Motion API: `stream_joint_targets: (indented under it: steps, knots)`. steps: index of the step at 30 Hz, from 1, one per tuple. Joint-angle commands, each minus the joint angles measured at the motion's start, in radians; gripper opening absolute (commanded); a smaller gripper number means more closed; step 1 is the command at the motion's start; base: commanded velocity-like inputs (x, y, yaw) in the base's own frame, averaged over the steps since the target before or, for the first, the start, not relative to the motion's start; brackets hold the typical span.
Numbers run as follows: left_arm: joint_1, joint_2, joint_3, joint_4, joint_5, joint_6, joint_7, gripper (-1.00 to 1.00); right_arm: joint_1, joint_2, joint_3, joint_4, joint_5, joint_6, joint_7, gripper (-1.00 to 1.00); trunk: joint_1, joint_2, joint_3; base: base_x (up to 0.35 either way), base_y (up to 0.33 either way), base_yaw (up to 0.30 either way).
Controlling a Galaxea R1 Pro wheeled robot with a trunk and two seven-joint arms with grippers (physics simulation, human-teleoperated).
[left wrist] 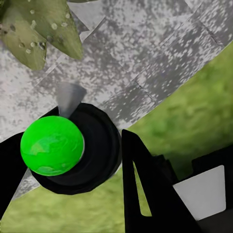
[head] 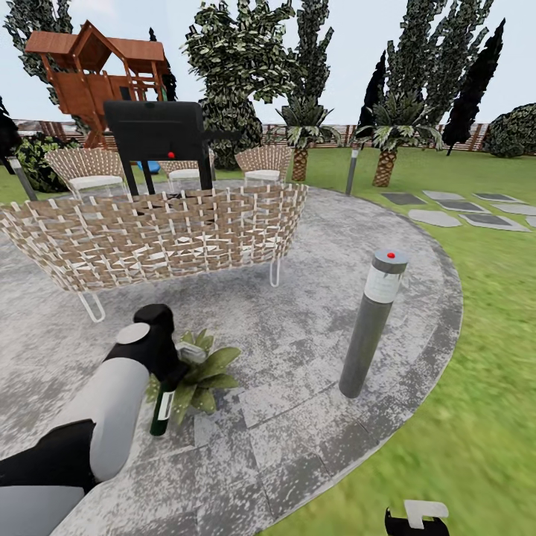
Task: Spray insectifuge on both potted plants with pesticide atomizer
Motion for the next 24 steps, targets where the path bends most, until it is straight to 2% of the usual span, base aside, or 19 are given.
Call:
stream_joint_targets:
  steps: [1,5,11,16,22,24]
  knots:
    - [0.001,0.001,0.006,-0.002,-0.011,0.01,-0.008,-1.0,-0.001,0.0,-0.007,0.001,0.011,-0.003,-0.002,1.0,0.0,0.0,-0.001,0.0,0.0,0.0]
    - [0.01,0.01,0.005,-0.003,-0.012,0.009,-0.008,-1.0,-0.001,0.0,-0.007,0.001,0.011,-0.003,-0.002,1.0,0.0,0.0,-0.001,0.135,-0.026,0.0]
    - [0.02,0.003,0.005,0.003,-0.01,0.01,-0.008,-1.0,-0.001,0.0,-0.007,0.001,0.01,-0.003,-0.002,1.0,0.0,0.0,-0.001,0.268,-0.077,0.0]
    - [0.059,-0.002,0.005,0.01,-0.006,0.011,-0.008,-1.0,-0.001,0.0,-0.007,0.001,0.009,-0.003,-0.002,1.0,0.0,0.0,-0.001,0.037,-0.008,0.0]
    - [0.139,0.002,0.005,0.001,-0.006,0.01,-0.008,-1.0,-0.001,0.0,-0.007,0.001,0.009,-0.003,-0.002,1.0,0.0,0.0,-0.001,0.002,0.0,0.0]
    - [0.146,0.004,0.006,-0.001,-0.006,0.009,-0.008,-1.0,-0.001,0.0,-0.007,0.001,0.009,-0.003,-0.002,1.0,0.0,0.0,-0.001,0.047,0.0,0.0]
